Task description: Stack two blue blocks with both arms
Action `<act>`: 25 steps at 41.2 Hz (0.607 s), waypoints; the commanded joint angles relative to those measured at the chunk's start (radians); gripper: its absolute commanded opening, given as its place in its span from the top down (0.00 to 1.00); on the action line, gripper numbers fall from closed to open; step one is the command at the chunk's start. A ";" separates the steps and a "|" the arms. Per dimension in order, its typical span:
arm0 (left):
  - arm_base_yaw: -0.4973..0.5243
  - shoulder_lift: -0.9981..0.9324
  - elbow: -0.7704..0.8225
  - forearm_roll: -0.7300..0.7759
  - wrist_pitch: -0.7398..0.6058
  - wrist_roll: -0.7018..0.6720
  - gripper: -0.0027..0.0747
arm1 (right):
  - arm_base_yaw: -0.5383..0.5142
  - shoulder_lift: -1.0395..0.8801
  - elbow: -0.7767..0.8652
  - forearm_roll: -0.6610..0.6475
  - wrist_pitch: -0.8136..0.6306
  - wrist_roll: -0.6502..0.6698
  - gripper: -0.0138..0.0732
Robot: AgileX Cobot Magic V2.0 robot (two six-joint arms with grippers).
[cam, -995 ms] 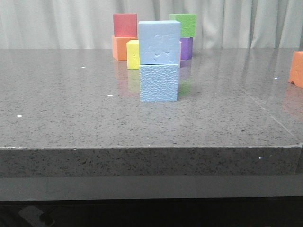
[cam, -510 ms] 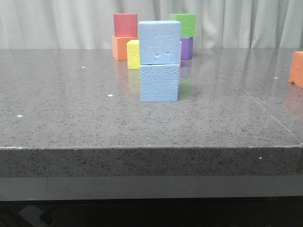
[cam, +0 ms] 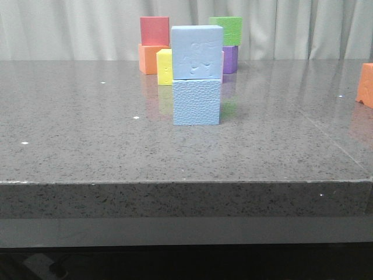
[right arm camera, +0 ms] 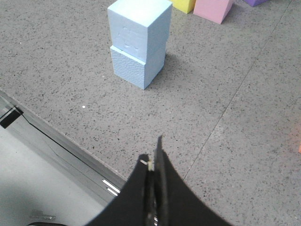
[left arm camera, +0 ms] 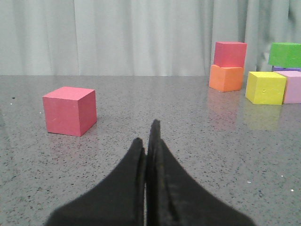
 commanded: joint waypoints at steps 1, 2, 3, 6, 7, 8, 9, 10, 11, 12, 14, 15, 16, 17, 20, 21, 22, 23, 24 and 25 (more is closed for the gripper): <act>-0.007 -0.020 0.004 -0.009 -0.087 -0.002 0.99 | -0.006 -0.005 -0.026 -0.008 -0.072 -0.009 0.98; -0.007 -0.020 0.004 -0.009 -0.087 -0.002 0.99 | -0.006 -0.005 -0.026 -0.008 -0.072 -0.009 0.98; -0.007 -0.020 0.004 -0.009 -0.087 -0.002 0.99 | -0.006 -0.005 -0.026 -0.008 -0.072 -0.009 0.98; -0.007 -0.020 0.004 -0.009 -0.087 -0.002 0.99 | -0.006 -0.005 -0.026 -0.008 -0.072 -0.009 0.98; -0.007 -0.020 0.004 -0.009 -0.087 -0.002 0.99 | -0.006 -0.005 -0.026 -0.008 -0.072 -0.009 0.98; -0.007 -0.020 0.004 -0.009 -0.087 -0.002 0.99 | -0.006 -0.005 -0.026 -0.008 -0.072 -0.009 0.98; -0.007 -0.020 0.004 -0.009 -0.087 -0.002 0.99 | -0.006 -0.005 -0.024 -0.008 -0.077 -0.009 0.98; -0.007 -0.020 0.004 -0.009 -0.087 -0.002 0.99 | -0.004 -0.009 -0.017 -0.008 -0.078 -0.009 0.98; -0.007 -0.020 0.004 -0.009 -0.087 -0.002 0.99 | -0.004 -0.017 -0.013 -0.011 -0.079 -0.009 0.98; -0.007 -0.020 0.004 -0.009 -0.087 -0.002 0.99 | -0.010 -0.023 -0.003 -0.026 -0.082 -0.009 0.98; -0.007 -0.018 0.004 -0.009 -0.087 -0.002 0.99 | -0.032 -0.049 0.024 -0.035 -0.101 -0.009 0.98; -0.007 -0.018 0.004 -0.009 -0.087 -0.002 0.99 | -0.045 -0.056 0.040 -0.037 -0.110 -0.009 0.98; -0.007 -0.018 0.004 -0.009 -0.087 -0.002 0.99 | -0.058 -0.074 0.059 -0.038 -0.135 -0.009 0.98; -0.007 -0.018 0.004 -0.009 -0.087 -0.002 0.99 | -0.079 -0.094 0.089 -0.040 -0.171 -0.009 0.98; -0.007 -0.018 0.004 -0.009 -0.087 -0.002 0.99 | -0.141 -0.154 0.187 -0.045 -0.281 -0.009 0.98; -0.007 -0.018 0.004 -0.009 -0.087 -0.002 0.99 | -0.158 -0.181 0.217 -0.045 -0.326 -0.009 0.98; -0.007 -0.018 0.004 -0.009 -0.087 -0.002 0.99 | -0.182 -0.202 0.258 -0.045 -0.360 -0.009 0.98; -0.007 -0.018 0.004 -0.009 -0.087 -0.002 0.99 | -0.199 -0.232 0.290 -0.045 -0.402 -0.009 0.98; -0.007 -0.018 0.004 -0.009 -0.087 -0.002 0.99 | -0.222 -0.263 0.333 -0.045 -0.442 -0.009 0.98; -0.007 -0.018 0.004 -0.009 -0.087 -0.002 0.99 | -0.237 -0.288 0.365 -0.045 -0.470 -0.009 0.98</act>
